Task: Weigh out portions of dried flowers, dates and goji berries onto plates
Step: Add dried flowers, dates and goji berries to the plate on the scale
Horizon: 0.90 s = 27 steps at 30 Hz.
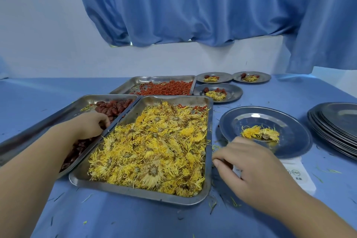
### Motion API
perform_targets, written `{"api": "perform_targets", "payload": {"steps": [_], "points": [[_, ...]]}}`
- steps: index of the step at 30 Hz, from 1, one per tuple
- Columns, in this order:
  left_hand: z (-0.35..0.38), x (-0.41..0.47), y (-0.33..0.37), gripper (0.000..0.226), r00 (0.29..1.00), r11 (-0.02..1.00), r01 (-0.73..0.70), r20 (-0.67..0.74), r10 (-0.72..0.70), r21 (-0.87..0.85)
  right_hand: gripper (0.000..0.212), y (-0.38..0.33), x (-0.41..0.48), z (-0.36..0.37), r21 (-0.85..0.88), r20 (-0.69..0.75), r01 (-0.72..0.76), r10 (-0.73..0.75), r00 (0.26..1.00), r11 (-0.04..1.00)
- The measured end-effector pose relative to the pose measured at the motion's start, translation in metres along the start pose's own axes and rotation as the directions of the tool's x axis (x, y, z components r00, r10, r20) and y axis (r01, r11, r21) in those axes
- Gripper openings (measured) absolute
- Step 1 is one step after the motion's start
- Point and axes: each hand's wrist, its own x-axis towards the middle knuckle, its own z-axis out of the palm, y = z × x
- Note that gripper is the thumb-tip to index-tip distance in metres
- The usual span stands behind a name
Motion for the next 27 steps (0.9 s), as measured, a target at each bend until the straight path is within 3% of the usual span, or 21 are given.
{"api": "perform_targets", "payload": {"steps": [9, 12, 16, 20, 24, 27], "points": [[-0.007, -0.013, 0.020, 0.014, 0.954, 0.983, 0.003, -0.295, -0.059, -0.186, 0.024, 0.003, -0.001, -0.005, 0.042, -0.049, -0.026, 0.028, 0.998, 0.999], [-0.017, -0.016, 0.056, 0.015, 0.919, 0.959, -0.102, -0.393, -0.010, -0.263, 0.020, 0.006, -0.001, -0.007, 0.187, -0.108, -0.135, 0.157, 0.982, 0.973], [-0.023, -0.027, 0.119, 0.016, 0.886, 0.898, -0.314, -0.435, 0.160, -0.307, 0.018, 0.016, -0.003, -0.018, 0.501, -0.139, -0.309, 0.428, 0.893, 0.808], [-0.021, -0.040, 0.187, 0.016, 0.832, 0.815, -0.508, -0.404, 0.381, -0.278, 0.018, 0.030, 0.000, -0.033, 0.732, -0.181, -0.329, 0.637, 0.749, 0.596], [-0.013, -0.048, 0.249, 0.019, 0.764, 0.726, -0.631, -0.380, 0.521, -0.273, 0.014, 0.047, -0.002, -0.044, 0.844, -0.155, -0.333, 0.785, 0.599, 0.421], [-0.009, -0.048, 0.286, 0.022, 0.738, 0.667, -0.672, -0.374, 0.563, -0.323, 0.014, 0.053, -0.003, -0.047, 0.874, -0.128, -0.326, 0.819, 0.559, 0.360]]}}
